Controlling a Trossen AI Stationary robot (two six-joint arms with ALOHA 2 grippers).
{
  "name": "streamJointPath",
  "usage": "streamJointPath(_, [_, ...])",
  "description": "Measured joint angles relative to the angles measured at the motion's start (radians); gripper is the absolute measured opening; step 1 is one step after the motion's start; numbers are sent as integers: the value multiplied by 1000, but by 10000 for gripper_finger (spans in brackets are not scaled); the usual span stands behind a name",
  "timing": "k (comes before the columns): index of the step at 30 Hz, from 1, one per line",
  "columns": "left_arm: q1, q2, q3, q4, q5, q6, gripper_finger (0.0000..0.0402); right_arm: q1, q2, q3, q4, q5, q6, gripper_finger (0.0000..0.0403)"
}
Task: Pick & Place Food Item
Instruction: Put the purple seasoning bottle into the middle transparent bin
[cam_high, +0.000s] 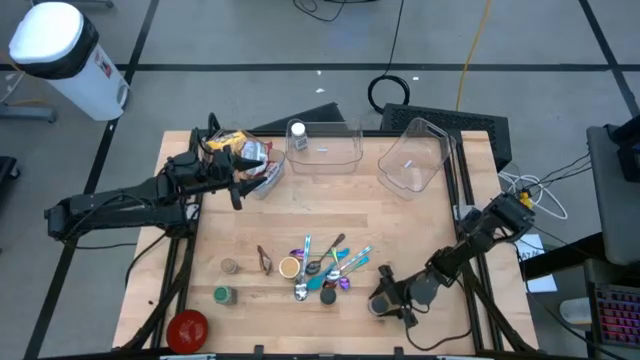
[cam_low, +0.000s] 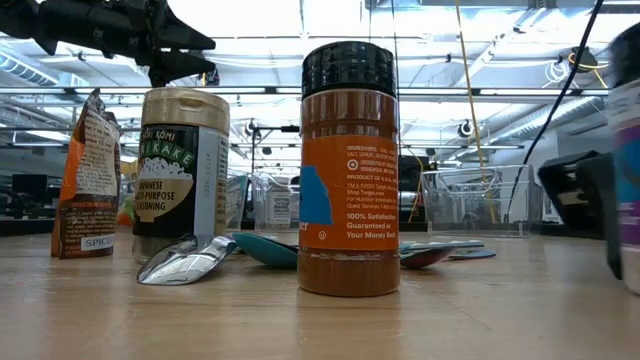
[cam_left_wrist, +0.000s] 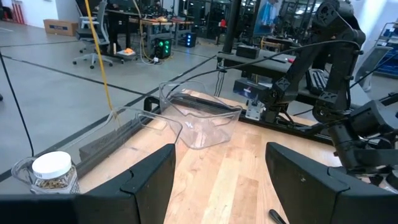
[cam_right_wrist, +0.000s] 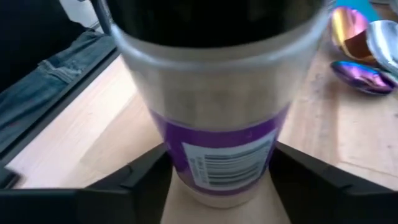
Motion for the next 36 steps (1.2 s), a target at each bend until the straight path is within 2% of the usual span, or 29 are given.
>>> streamJointPath(7, [0, 0, 0, 0, -1, -8, 255, -34, -52, -2, 45, 0, -15, 158])
streamJointPath(12, [0, 11, 0, 2, -1, -72, 255, -86, -238, -2, 14, 3, -14, 159])
streamJointPath(17, [0, 73, 0, 45, 9, -161, 255, -215, -457, -1, -72, 23, -63, 172])
streamJointPath(22, [-28, 204, 24, 181, 130, -216, 255, -445, -595, -1, -210, -138, -138, 164])
streamJointPath(24, [-49, 273, 79, 162, 154, -184, 255, -557, -612, -1, -259, -205, -119, 164])
streamJointPath(30, [-79, 514, 406, -177, 122, -72, 255, -842, -546, 0, -289, -373, -56, 165])
streamJointPath(36, [-118, 752, 706, -343, 130, 31, 255, -891, -431, 3, -268, -394, -73, 166])
